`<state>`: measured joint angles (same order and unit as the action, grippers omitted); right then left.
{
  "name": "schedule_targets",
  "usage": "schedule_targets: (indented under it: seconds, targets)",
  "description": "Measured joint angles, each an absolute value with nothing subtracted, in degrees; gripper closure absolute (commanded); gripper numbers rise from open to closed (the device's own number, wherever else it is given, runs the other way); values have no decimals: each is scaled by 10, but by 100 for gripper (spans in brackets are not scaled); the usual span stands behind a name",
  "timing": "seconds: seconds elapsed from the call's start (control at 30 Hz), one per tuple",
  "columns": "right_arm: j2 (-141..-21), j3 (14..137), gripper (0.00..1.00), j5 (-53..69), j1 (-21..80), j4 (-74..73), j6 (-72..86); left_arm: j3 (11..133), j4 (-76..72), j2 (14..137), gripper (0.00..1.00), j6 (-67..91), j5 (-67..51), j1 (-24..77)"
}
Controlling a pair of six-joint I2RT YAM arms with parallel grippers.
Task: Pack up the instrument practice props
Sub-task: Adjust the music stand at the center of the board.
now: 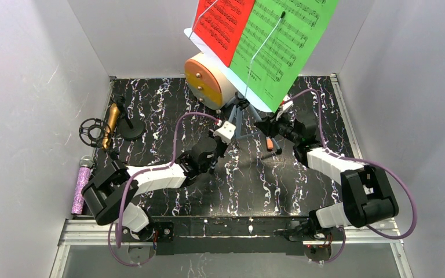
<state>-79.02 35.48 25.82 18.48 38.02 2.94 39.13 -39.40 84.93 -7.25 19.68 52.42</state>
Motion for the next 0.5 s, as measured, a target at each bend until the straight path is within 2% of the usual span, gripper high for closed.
schedule_targets:
  seconds: [0.5]
  targets:
    - [-831, 378, 98, 236, 199, 408, 26, 386, -426, 861, 100, -34, 222, 526]
